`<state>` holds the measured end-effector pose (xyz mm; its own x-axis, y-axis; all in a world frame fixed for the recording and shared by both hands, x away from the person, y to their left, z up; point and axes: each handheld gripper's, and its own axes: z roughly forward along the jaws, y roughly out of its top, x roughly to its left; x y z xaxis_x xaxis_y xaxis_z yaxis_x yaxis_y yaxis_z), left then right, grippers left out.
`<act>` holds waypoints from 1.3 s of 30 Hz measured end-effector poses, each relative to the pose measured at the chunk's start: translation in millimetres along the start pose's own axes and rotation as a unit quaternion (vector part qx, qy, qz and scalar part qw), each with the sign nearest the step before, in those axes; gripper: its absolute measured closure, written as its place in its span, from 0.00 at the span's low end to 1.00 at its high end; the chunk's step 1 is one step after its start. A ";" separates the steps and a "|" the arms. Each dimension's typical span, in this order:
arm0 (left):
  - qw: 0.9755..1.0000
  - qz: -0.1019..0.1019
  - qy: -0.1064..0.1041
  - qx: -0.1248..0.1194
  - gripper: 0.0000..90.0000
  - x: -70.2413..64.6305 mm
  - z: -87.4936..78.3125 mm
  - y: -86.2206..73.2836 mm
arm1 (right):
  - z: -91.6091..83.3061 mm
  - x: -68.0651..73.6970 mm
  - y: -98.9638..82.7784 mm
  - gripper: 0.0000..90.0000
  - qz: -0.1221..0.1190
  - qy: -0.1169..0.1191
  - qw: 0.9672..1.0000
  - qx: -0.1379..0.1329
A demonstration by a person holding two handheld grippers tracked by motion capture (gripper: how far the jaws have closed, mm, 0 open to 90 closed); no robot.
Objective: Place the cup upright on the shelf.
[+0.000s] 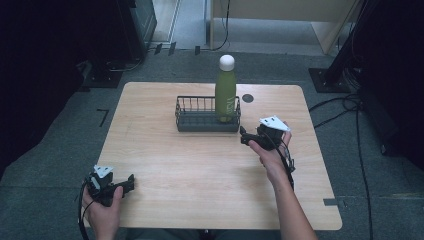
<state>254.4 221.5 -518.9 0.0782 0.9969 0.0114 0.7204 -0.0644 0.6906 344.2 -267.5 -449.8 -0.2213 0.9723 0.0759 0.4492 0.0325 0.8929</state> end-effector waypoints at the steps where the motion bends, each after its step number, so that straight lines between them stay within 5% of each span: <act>1: 1.000 0.000 0.000 0.000 0.00 0.0 0.0 0.0 | -1.2 -1.6 -2.2 0.03 0.001 -0.001 1.000 0.001; 39: 1.000 0.001 0.000 0.001 0.00 0.1 -0.1 0.0 | -56.3 -76.2 -80.8 0.03 0.058 -0.063 0.995 0.046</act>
<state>254.4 221.7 -518.9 0.0796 0.9967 0.0130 0.7211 -0.0665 0.6896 276.1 -357.3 -502.8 -0.0547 0.9919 0.1149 0.5441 -0.0669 0.8364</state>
